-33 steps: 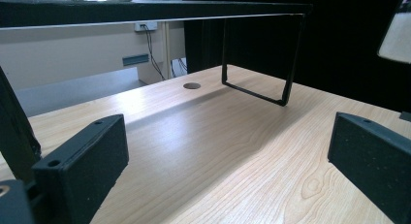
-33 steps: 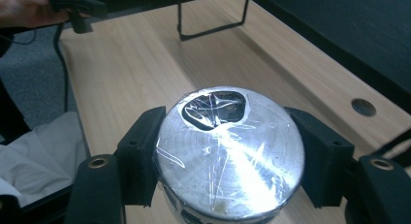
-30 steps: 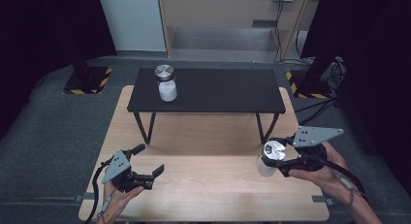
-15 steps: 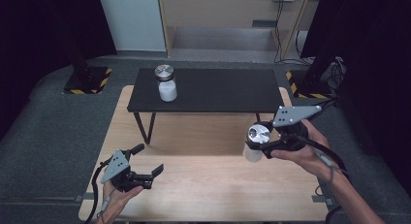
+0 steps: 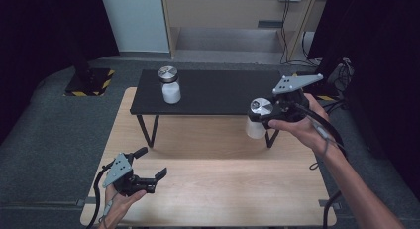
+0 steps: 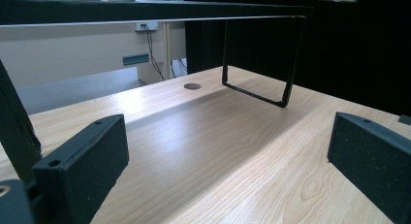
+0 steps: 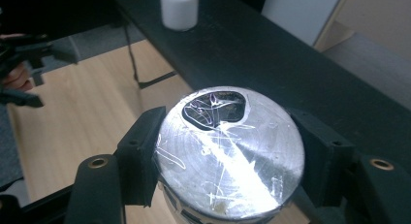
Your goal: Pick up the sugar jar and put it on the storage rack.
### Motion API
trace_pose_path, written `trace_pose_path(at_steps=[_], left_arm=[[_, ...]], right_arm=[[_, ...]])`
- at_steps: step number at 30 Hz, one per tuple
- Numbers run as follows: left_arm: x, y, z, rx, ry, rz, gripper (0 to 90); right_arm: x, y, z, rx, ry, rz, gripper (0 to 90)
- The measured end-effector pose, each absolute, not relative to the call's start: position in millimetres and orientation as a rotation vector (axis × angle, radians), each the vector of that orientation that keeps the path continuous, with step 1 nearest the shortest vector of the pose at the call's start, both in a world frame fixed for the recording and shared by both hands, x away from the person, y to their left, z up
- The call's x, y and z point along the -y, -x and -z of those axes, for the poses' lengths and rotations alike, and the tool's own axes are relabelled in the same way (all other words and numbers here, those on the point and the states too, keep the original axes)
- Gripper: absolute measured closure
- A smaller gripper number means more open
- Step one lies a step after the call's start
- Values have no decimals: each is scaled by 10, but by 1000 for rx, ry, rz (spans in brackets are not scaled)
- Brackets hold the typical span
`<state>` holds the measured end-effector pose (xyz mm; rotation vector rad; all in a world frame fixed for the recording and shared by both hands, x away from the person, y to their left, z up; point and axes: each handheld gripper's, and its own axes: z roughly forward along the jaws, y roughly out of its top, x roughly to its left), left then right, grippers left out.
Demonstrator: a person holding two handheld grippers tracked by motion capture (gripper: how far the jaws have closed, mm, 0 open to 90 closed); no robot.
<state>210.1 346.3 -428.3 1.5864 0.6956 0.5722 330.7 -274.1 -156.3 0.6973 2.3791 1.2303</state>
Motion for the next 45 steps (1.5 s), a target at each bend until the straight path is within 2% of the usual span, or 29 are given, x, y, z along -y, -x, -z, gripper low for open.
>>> trace_pose_path(at_steps=[10, 21, 31, 45], left_arm=[[-3475, -2111, 4282, -695, -1591, -569, 0], [-3482, -2124, 4285, -696, -1592, -564, 0], [-3479, -2130, 4283, -692, -1603, -563, 0], [-3482, -2131, 4280, -689, -1611, -560, 0]], right_arm=[[2667, -3590, 1388, -2309, -791, -1199, 348], [2662, -3912, 1352, -2224, -910, -1181, 348], [2667, -4158, 1471, -2180, -990, -1171, 348], [2655, -4283, 1601, -2187, -1015, -1137, 348]])
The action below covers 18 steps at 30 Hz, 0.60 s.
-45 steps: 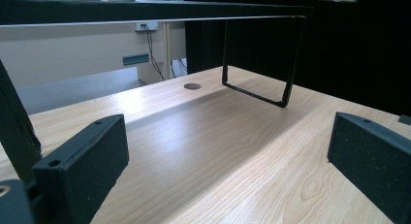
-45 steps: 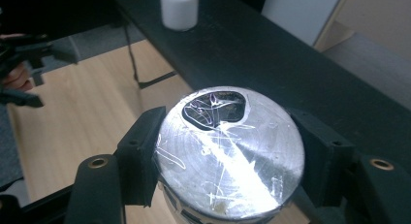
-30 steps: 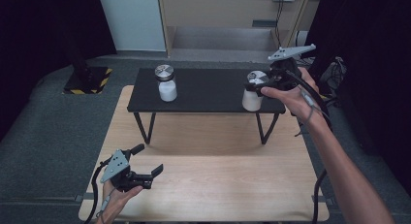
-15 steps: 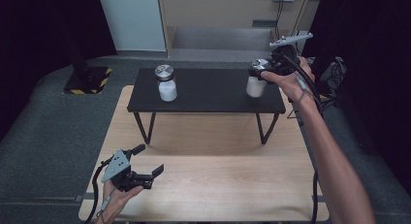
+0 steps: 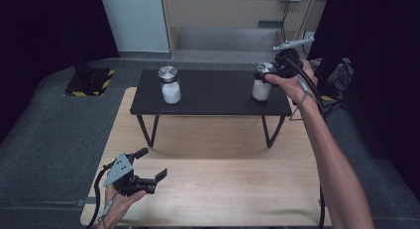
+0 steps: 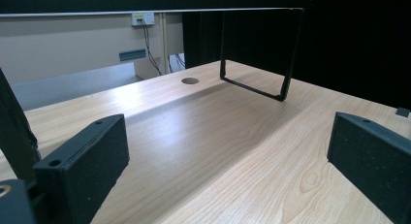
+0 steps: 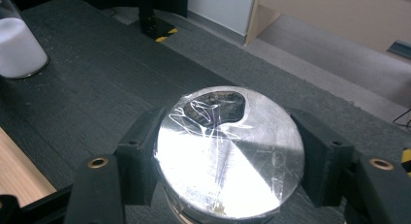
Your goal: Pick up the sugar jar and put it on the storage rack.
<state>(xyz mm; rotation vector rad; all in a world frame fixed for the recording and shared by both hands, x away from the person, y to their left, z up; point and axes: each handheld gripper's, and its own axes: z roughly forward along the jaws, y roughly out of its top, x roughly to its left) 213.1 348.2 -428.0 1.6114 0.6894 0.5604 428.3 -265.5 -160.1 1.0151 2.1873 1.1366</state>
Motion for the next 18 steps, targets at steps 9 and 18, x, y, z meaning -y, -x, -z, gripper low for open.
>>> trace_pose_path(at_steps=[9, 18], left_arm=[[-3487, -2130, 4279, -689, -1613, -561, 0], [-3482, -2125, 4272, -679, -1615, -557, 0]], right_arm=[[2683, -4329, 1696, -2186, -1053, -1162, 348], [2770, -4288, 1803, -2145, -1128, -1265, 140]])
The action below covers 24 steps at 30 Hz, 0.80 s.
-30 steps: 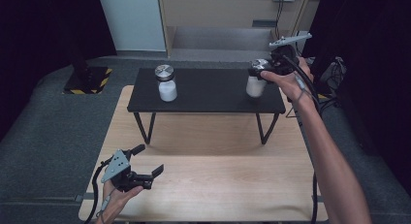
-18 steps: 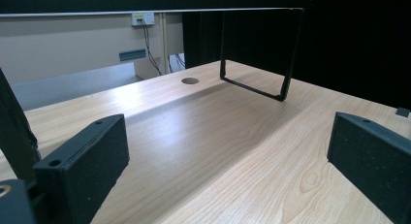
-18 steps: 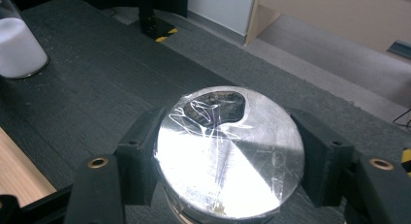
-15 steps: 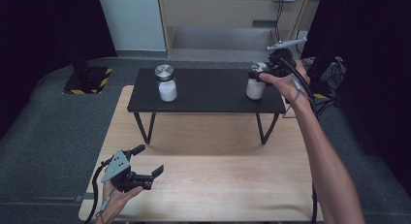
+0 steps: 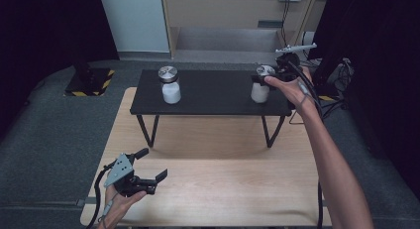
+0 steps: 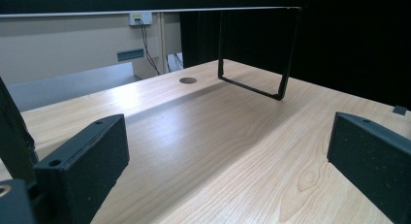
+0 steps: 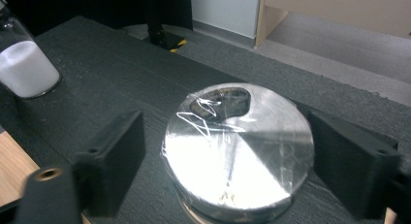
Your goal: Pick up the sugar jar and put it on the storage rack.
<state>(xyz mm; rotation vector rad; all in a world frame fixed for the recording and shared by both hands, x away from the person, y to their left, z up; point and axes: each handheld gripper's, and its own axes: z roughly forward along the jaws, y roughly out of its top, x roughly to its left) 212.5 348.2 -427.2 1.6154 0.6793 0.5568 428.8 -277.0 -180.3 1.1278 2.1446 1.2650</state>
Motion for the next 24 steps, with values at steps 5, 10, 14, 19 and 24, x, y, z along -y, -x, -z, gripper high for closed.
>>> trace_pose_path(at_steps=[5, 10, 14, 19, 24], left_arm=[[-3486, -2121, 4273, -680, -1611, -557, 0], [-3485, -2125, 4273, -680, -1612, -555, 0], [-3473, -2123, 4271, -678, -1616, -555, 0], [-3469, -2113, 4270, -676, -1614, -556, 0], [-3473, -2105, 4267, -679, -1613, -559, 0]], right_arm=[[2939, -4158, 1875, -2024, -1158, -1412, 87], [3040, -3979, 1805, -1978, -1120, -1437, 88], [3138, -3839, 1742, -1963, -1082, -1470, 96], [3286, -3659, 1701, -1939, -983, -1523, 120], [3423, -3499, 1775, -1898, -905, -1593, 126]])
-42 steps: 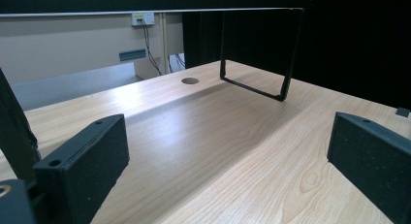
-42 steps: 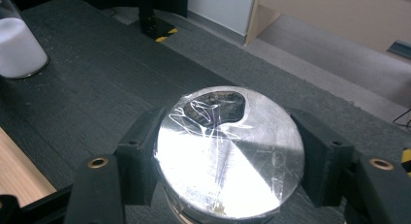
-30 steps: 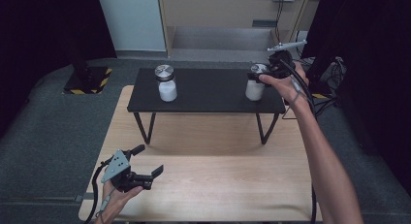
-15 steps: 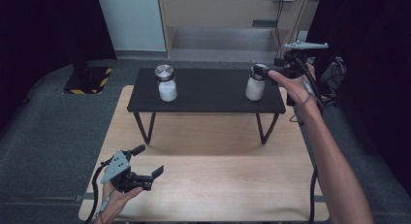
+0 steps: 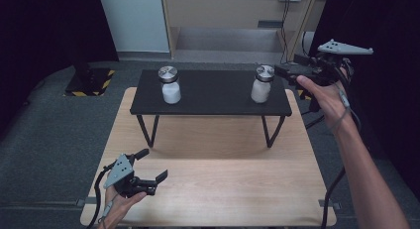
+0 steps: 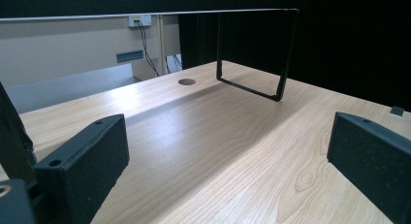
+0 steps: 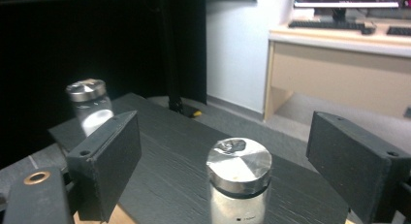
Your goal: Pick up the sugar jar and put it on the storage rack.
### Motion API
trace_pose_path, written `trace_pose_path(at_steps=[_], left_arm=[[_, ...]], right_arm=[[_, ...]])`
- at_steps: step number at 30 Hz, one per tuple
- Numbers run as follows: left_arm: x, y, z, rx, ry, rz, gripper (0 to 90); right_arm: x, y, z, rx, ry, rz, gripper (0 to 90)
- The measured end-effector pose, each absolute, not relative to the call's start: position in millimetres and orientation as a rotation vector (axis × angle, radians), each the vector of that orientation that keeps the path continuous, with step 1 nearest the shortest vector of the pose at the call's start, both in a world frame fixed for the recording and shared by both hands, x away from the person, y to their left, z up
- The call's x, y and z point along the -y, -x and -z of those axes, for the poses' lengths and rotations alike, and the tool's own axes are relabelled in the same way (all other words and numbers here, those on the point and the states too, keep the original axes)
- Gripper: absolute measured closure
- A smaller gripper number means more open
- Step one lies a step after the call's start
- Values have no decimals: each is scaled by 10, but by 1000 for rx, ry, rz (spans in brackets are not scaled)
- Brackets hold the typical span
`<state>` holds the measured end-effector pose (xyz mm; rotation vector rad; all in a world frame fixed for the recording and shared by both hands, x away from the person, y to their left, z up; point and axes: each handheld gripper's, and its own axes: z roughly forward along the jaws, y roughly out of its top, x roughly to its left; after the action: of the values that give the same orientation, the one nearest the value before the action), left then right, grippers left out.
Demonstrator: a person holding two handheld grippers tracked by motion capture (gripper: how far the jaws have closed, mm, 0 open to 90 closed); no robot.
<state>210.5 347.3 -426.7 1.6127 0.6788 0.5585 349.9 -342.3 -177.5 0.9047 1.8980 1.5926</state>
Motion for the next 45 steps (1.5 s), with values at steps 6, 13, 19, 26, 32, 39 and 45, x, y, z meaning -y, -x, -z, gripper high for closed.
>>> trace_pose_path(at_steps=[6, 13, 19, 26, 32, 39, 45], left_arm=[[-3469, -2110, 4270, -681, -1614, -557, 0], [-3468, -2115, 4268, -680, -1618, -558, 1], [-3477, -2111, 4270, -683, -1613, -559, 1], [-3467, -2116, 4267, -680, -1621, -556, 1], [-3461, -2119, 4263, -679, -1627, -552, 0], [-3468, -2115, 4264, -680, -1622, -552, 1], [-3475, -2112, 4264, -682, -1620, -552, 1]], right_arm=[[3546, -3311, 1856, -1854, -825, -1636, 132], [3673, -3157, 1908, -1834, -783, -1671, 131], [3732, -3099, 1989, -1837, -781, -1686, 125], [3768, -3095, 2121, -1873, -701, -1684, 97], [3802, -3086, 2258, -1893, -629, -1745, 90], [3772, -3009, 2381, -1932, -546, -1790, 86], [3745, -2918, 2574, -1968, -527, -1818, 86]])
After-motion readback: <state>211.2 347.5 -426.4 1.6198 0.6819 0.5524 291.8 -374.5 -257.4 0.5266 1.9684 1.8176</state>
